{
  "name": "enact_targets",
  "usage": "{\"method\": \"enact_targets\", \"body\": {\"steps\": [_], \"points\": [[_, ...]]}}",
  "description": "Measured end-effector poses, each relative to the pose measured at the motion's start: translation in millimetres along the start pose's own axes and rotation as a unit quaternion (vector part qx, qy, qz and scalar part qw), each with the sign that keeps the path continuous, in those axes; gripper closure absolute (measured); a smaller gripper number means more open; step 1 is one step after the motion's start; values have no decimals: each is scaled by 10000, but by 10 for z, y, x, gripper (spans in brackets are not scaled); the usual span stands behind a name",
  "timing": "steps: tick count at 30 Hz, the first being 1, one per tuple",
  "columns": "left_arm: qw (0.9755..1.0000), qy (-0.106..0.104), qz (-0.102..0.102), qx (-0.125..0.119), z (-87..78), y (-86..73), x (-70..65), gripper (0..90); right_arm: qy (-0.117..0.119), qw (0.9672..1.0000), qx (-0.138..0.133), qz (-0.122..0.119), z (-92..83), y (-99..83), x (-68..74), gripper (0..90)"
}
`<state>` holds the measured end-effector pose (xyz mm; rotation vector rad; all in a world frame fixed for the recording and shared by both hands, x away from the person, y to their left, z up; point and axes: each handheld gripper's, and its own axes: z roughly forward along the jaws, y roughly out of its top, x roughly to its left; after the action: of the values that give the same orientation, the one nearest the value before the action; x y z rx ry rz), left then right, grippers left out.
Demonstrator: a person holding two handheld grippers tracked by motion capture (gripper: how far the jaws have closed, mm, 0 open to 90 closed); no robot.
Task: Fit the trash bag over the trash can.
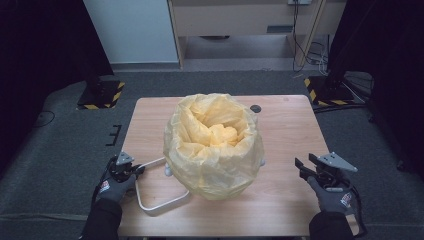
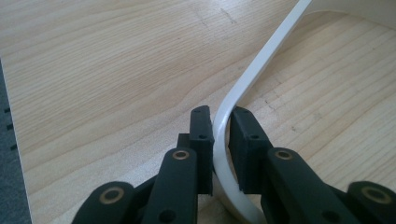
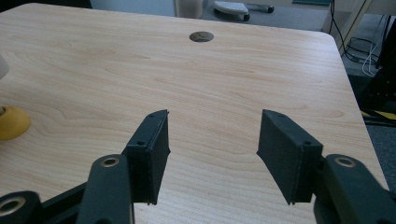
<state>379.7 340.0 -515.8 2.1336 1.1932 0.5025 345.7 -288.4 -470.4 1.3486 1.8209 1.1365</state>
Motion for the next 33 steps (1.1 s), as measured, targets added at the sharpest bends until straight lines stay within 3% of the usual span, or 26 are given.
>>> {"method": "enact_targets", "body": {"steps": [4,9,12,14,16,18,19,21,28,33], "points": [[10000,-33,69,-44,0,-13,6,778,1,10000,-9,22,-4,-1,-1,431],[9995,-173,98,-230,10,-24,9,616,-6,10000,-17,25,-3,-3,-7,431],[9996,-157,99,-221,15,-23,4,600,1,10000,-6,20,-3,-1,-6,431],[9996,-122,252,-8,46,-36,-1,619,3,10000,-6,23,-2,-2,-3,430],[9996,-162,223,-16,57,-30,-6,674,9,10000,-31,28,-6,-1,-4,431],[9994,-106,319,26,60,-15,-17,720,2,10000,-45,34,-15,3,-10,431],[9994,-90,338,41,62,-11,-26,785,-1,10000,-63,35,-14,2,-14,431],[9992,-55,389,83,60,1,-36,794,4,10000,-61,48,-14,0,-16,431],[9995,-98,284,72,45,-8,-18,797,11,10000,-49,48,-8,-4,-19,431],[9994,-133,307,-102,0,6,-30,794,5,10000,-50,65,-15,-4,-27,430]]}}
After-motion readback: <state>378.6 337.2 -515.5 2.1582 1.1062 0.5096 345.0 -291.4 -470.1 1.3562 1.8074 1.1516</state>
